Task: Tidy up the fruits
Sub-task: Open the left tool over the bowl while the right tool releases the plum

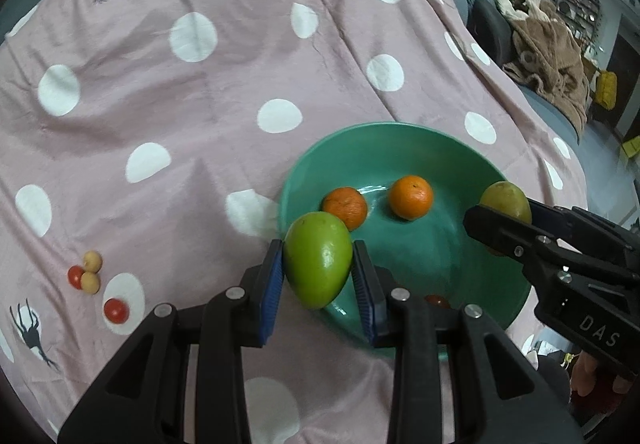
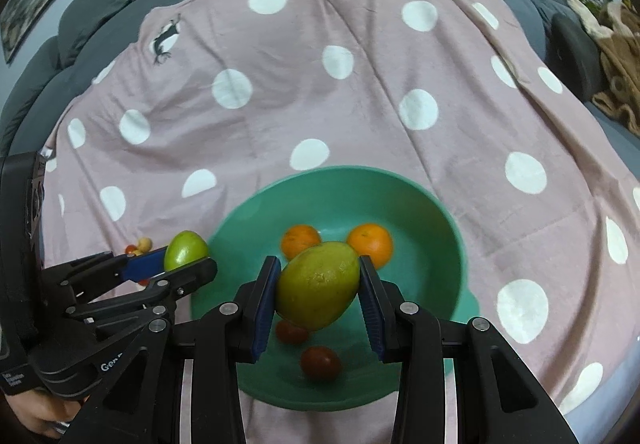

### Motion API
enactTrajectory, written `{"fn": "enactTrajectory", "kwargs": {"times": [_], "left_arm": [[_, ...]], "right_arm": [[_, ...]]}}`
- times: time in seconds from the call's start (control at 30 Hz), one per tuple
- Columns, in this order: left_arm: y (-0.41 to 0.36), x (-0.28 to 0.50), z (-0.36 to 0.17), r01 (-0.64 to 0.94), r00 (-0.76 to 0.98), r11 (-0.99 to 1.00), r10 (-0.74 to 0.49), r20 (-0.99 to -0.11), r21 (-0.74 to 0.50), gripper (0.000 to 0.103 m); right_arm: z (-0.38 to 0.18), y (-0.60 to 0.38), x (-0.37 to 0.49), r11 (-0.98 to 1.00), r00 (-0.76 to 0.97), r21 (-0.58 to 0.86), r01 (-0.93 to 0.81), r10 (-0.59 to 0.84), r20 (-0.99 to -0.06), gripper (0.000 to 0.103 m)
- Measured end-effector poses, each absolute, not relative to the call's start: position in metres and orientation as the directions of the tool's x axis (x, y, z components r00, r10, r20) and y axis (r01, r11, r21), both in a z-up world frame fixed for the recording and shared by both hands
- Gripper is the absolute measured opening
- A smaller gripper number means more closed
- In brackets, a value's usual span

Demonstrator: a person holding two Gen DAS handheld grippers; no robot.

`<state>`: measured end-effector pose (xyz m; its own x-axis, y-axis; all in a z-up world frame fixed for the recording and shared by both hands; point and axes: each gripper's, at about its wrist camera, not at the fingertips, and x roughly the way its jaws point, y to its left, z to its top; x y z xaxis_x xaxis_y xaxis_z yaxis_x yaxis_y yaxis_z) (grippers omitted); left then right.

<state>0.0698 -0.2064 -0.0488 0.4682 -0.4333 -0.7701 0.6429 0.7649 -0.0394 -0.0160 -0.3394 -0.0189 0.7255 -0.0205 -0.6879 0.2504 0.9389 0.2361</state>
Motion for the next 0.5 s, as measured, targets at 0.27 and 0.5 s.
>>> {"fn": "enactTrajectory", "kwargs": {"times": [0.27, 0.5], "left_arm": [[-0.225, 0.068, -0.055, 0.666, 0.469, 0.746, -0.421, -0.776, -0.001, 0.033], [-0.234, 0.065, -0.058, 0.684, 0.474, 0.729, -0.415, -0.777, 0.028, 0.033]], "right_arm": [[-0.034, -0.352, -0.015, 0.932, 0.691, 0.232, 0.278, -0.026, -0.722, 0.04], [-0.04, -0.356, -0.016, 0.93, 0.674, 0.229, 0.288, -0.027, -0.738, 0.04]]}}
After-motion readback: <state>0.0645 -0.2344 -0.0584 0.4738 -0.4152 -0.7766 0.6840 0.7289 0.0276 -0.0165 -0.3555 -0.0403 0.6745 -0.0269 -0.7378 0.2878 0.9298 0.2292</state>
